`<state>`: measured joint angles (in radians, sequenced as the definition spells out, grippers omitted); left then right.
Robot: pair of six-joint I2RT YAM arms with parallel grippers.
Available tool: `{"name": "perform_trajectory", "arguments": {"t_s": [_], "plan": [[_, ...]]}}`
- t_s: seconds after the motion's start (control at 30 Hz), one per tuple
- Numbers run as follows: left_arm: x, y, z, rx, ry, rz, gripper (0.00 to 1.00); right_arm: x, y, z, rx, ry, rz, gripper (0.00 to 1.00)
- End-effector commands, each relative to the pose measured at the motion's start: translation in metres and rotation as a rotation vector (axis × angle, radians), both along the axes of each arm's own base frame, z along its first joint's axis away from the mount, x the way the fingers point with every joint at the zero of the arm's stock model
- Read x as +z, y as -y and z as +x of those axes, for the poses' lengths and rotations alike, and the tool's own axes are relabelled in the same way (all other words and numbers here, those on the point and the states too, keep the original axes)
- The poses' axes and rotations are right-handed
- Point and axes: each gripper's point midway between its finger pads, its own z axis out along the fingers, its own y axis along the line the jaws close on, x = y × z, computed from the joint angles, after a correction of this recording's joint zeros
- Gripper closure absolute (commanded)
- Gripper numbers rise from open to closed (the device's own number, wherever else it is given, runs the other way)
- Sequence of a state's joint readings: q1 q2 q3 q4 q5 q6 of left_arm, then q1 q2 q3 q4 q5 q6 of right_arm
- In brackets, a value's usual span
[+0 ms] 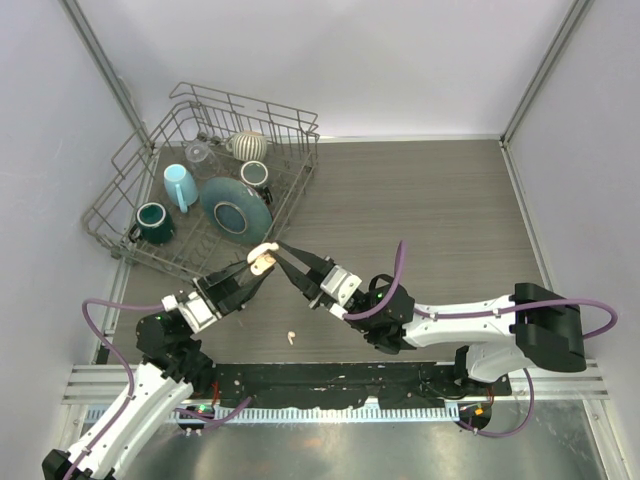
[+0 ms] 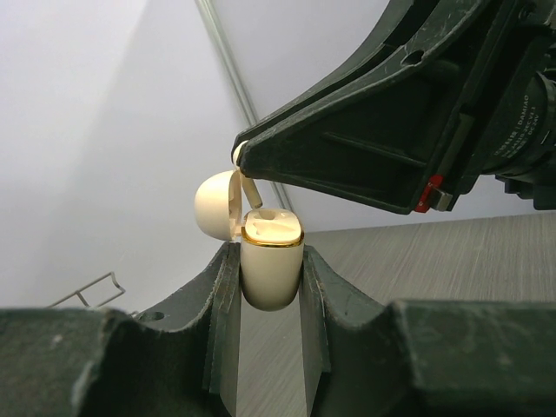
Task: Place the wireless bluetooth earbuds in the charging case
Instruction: Place the earbud in the charging case.
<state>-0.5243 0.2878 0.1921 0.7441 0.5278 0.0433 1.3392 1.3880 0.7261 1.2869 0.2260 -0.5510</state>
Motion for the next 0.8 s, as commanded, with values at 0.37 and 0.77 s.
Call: {"name": "perform_trajectory", "arguments": {"t_s": [0.37, 0.77], "plan": [[0.026, -0.006, -0.002, 0.010, 0.032, -0.072, 1.00, 0.065, 0.034, -0.009, 0.047, 0.051, 0.270, 0.99], [0.022, -0.008, 0.006, 0.039, -0.001, -0.083, 1.00, 0.068, 0.037, -0.015, 0.086, 0.049, 0.289, 0.99]]}}
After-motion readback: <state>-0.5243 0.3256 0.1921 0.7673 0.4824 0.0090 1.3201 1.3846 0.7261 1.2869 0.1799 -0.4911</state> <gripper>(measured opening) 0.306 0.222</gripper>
